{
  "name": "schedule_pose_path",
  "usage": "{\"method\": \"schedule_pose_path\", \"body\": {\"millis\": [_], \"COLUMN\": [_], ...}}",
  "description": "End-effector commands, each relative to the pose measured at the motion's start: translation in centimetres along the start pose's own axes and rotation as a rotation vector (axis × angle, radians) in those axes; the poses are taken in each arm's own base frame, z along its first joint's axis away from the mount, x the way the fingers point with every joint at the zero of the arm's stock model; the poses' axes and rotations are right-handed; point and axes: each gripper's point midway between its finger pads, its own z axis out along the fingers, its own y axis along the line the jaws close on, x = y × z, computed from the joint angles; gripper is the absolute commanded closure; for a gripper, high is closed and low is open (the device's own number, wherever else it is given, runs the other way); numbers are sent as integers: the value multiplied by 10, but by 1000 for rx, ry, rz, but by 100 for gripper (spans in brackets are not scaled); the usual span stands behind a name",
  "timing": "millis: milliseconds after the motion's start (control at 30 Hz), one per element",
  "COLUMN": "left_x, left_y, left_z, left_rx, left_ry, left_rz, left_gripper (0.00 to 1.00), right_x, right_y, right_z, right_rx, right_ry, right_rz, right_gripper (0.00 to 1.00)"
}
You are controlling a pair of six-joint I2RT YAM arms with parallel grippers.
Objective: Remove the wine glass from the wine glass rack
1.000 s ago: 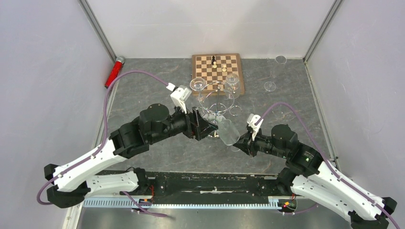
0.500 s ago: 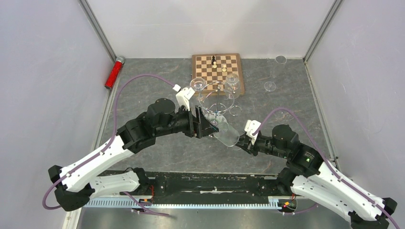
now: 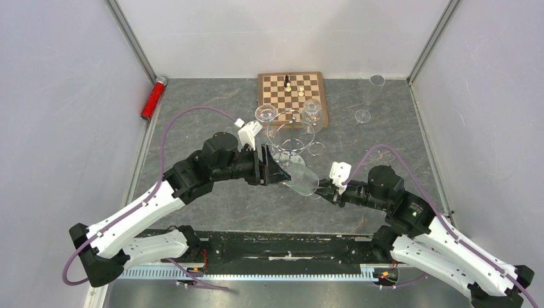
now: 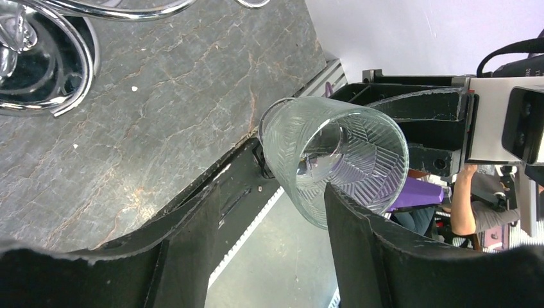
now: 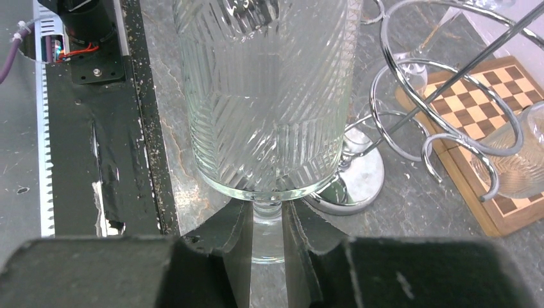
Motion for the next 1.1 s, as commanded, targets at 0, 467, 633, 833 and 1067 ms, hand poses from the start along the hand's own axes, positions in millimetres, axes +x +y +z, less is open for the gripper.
{"method": "schedule_pose_path", "body": {"millis": [0,467,633,833,1067], "left_x": [-4,1,4,5,7], "left_y": [-13,-13,-13,-15,-17], "left_z": [1,5,8,6,2], "left_rx": [63,71,82,91,104], "left_ry": [-1,31,51,61,62], "left_rz": [-17,-17,-12,7,14], "left_gripper": [34,64,88,98,98], "right_x": [-64,-73,-77,-79,-78], "right_y": [-9,-13,-14,-15,-16], "right_z": [-7,-5,-6,-5,-3], "right_rx": [20,24,28,28,32], "right_ry": [-191,-192,-201,-200,-197], "right_rz": [-79,-80,-84,-85,-73], "right_gripper": [100,100,100,100,88]}}
